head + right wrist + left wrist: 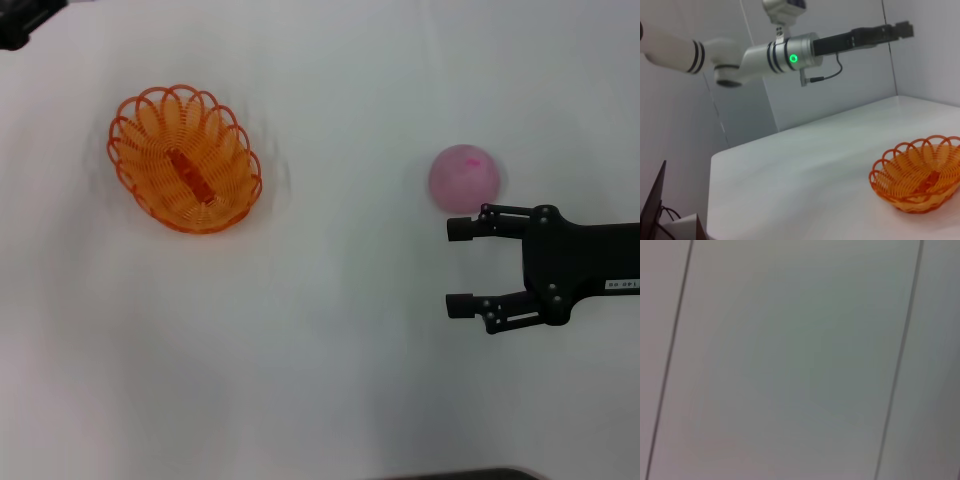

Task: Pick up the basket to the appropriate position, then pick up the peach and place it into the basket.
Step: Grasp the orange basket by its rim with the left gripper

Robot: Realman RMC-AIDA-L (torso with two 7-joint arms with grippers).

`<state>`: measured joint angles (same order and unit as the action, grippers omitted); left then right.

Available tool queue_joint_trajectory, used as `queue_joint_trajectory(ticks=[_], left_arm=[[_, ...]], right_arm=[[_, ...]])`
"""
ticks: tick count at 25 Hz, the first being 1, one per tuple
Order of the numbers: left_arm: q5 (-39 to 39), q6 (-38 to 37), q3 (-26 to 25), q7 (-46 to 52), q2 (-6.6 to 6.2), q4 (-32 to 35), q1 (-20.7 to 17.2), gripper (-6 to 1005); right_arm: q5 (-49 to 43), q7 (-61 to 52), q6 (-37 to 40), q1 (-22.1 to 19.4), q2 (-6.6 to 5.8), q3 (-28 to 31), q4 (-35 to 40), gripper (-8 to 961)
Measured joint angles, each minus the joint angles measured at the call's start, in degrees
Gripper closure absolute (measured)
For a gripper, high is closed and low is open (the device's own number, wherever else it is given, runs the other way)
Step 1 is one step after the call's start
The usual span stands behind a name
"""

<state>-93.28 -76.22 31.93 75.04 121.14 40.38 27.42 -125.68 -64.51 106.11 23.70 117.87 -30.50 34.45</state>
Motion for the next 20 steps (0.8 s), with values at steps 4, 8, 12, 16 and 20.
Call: queue_joint_trajectory(ticks=[4,8,12,16,20], left_arm=[[-7.36,3.02,4.63,10.45,0.12,6.84,0.55,310],[-14.05,3.2,6.79,18.5,0.0,10.71,2.26,310],[-20.22,3.5,8.1,24.66,-0.27,13.39,4.36,310],[-27.54,4.17,9.61,31.7,-1.25,15.11,7.54,311],[-36.02,4.69,11.15,38.79,-2.63,15.51,11.18,311]], right_arm=[[0.0,0.0,-0.4,0.17,0.07,-0.75,-0.02,11],[0.0,0.0,-0.54,0.3,0.08,-1.21,-0.14,11],[0.0,0.0,-0.67,0.36,0.17,-1.31,-0.17,11],[0.0,0.0,-0.7,0.41,0.21,-1.34,-0.17,11],[0.0,0.06,-0.77,0.4,0.27,-1.41,-0.18,11]])
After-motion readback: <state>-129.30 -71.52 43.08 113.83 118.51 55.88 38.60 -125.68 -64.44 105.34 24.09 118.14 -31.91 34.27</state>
